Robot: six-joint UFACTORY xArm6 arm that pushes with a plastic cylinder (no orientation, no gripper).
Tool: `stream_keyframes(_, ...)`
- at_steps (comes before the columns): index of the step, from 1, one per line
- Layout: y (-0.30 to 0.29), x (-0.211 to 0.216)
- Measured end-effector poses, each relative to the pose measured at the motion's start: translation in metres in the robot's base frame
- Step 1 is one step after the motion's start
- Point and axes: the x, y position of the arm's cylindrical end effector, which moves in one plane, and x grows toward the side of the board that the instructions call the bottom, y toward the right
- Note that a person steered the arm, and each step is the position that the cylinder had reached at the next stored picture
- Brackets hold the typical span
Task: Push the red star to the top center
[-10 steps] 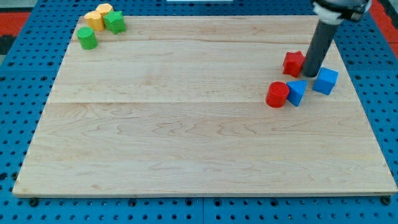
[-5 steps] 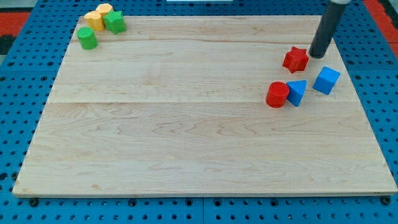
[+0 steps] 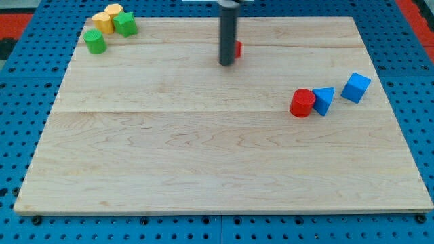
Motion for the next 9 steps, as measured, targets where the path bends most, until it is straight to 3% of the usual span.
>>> stream_keyframes(2,-0.031,-0.026)
stream_keyframes(3,-0.040,0.004)
stream_keyframes(4,0.014,-0.010)
stream_keyframes(5,0.010,-0.043)
stream_keyframes(6,0.010,-0.042)
stream_keyframes(7,0.020,0.002)
stream_keyframes(8,0.071,0.009)
stream_keyframes(9,0.081,-0.027)
